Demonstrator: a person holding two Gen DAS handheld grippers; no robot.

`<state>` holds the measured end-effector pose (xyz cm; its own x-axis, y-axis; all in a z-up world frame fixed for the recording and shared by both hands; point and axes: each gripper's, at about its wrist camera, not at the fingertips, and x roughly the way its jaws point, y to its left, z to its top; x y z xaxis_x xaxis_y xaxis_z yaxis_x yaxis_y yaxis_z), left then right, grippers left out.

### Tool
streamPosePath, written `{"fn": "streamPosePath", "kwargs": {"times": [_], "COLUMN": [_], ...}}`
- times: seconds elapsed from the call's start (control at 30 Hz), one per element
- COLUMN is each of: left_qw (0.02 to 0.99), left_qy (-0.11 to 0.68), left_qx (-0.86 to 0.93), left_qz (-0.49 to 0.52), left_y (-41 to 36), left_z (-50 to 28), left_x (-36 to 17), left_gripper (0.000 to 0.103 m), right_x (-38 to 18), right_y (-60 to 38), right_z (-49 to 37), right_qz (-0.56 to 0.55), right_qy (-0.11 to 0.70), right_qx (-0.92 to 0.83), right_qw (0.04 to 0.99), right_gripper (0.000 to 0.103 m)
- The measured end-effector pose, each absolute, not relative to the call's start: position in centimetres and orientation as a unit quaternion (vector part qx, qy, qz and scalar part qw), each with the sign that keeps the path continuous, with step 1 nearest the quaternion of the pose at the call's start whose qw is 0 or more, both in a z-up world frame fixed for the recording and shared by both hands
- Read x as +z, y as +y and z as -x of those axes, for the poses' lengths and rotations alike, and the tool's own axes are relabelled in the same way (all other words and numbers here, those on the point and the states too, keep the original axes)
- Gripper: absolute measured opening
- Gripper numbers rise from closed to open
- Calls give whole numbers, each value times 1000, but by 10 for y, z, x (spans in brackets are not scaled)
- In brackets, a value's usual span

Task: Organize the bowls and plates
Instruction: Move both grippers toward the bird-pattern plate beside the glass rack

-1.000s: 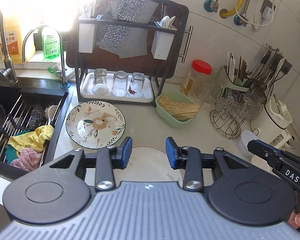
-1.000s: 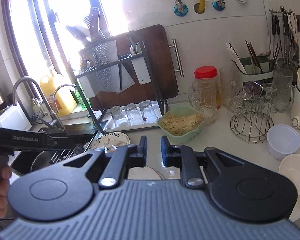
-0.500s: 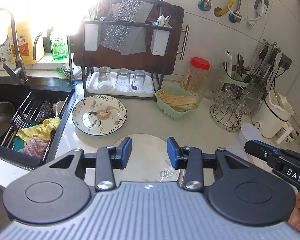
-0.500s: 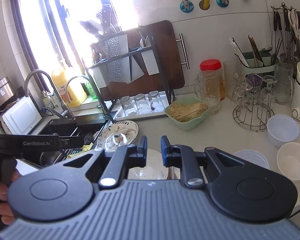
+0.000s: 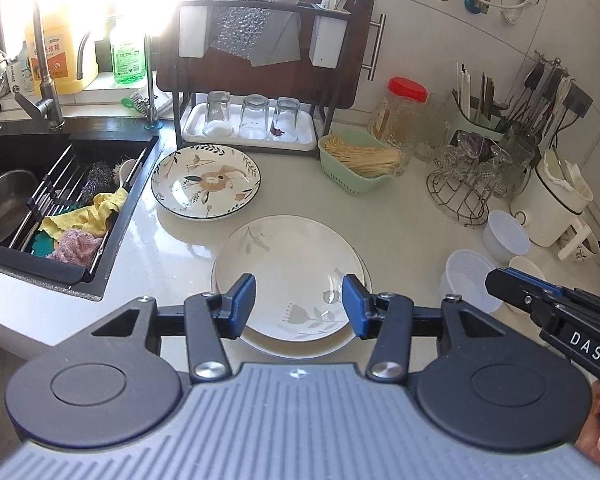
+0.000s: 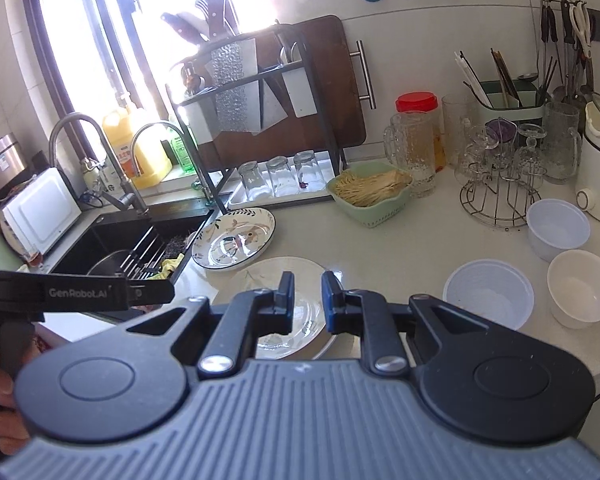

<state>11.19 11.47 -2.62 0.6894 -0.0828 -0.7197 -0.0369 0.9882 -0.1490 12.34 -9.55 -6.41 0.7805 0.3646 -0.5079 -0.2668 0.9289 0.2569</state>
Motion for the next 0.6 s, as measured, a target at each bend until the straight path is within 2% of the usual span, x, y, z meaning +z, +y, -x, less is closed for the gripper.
{"fn": "streamPosePath", "kwargs": {"times": [0.6], "left_qw": [908], "left_qy": [410], "left_qx": [29], "left_qz": [85], "left_y": [166], "left_z": [-143], "left_x": [-28], "left_gripper": [54], "right_x": [-71], "right_y": [-55], "right_z": [-159], "right_qz": [-76], "right_qy": [324], "right_qx": [182], "right_qw": [925], "right_gripper": [18]}}
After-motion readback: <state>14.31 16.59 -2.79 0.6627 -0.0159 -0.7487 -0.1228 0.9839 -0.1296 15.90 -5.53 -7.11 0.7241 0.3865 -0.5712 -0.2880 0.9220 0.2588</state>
